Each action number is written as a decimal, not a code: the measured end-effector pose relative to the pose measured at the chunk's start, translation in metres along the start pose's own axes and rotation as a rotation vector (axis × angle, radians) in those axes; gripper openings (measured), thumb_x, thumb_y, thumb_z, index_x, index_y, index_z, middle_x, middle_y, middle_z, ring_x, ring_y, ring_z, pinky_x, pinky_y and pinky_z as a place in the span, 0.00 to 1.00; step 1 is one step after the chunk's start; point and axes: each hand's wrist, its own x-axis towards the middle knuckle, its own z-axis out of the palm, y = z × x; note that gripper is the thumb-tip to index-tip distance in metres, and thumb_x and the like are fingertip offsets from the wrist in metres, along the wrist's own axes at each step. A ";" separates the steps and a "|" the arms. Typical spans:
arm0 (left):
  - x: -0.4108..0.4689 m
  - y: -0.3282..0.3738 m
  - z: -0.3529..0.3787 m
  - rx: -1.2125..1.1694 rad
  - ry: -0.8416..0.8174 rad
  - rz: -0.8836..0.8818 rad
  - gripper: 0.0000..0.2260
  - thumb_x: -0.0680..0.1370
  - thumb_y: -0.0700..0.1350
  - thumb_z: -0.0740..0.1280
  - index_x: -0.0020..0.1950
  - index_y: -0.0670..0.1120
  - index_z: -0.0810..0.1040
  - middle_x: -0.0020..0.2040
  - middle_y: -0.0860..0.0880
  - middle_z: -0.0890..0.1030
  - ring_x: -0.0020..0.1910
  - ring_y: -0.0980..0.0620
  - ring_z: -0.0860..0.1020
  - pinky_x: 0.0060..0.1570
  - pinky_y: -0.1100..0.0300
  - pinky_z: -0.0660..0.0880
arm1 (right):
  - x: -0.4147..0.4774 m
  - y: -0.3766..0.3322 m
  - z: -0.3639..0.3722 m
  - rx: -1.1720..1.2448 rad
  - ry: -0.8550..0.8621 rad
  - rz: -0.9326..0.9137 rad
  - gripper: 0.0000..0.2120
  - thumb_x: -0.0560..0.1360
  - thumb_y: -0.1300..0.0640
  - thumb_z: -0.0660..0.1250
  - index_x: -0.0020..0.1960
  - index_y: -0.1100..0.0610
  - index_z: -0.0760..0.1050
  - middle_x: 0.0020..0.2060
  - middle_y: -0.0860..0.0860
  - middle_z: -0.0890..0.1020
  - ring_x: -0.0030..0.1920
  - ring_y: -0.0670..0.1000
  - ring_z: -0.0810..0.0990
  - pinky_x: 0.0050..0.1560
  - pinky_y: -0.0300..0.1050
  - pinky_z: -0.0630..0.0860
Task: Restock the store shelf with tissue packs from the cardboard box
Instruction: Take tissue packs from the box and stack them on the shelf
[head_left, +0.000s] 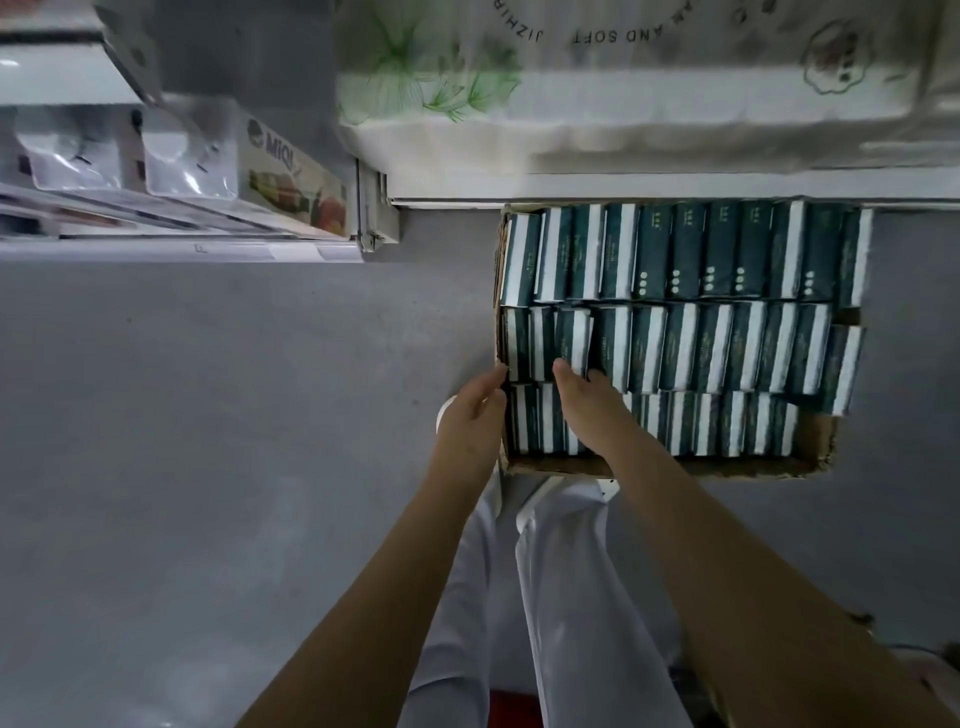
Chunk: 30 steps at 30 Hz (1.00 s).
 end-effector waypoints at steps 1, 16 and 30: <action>0.002 0.001 0.001 0.007 0.002 -0.013 0.15 0.81 0.44 0.61 0.65 0.51 0.78 0.59 0.54 0.82 0.57 0.57 0.80 0.60 0.54 0.77 | 0.000 0.001 -0.001 -0.028 0.016 -0.062 0.18 0.85 0.49 0.45 0.65 0.48 0.71 0.60 0.65 0.73 0.65 0.62 0.72 0.62 0.55 0.69; 0.001 0.016 0.015 -0.257 -0.027 -0.217 0.10 0.80 0.48 0.65 0.61 0.50 0.75 0.54 0.51 0.82 0.51 0.55 0.80 0.53 0.57 0.78 | -0.055 0.020 -0.027 0.866 -0.010 -0.175 0.33 0.83 0.41 0.38 0.48 0.55 0.79 0.49 0.53 0.82 0.45 0.50 0.75 0.41 0.43 0.69; 0.005 0.007 -0.002 -0.587 0.098 -0.237 0.13 0.80 0.39 0.64 0.64 0.40 0.74 0.57 0.43 0.81 0.50 0.48 0.81 0.49 0.60 0.80 | 0.017 0.024 -0.016 -0.059 0.097 -0.075 0.30 0.82 0.38 0.41 0.67 0.50 0.76 0.76 0.53 0.54 0.75 0.59 0.56 0.74 0.56 0.55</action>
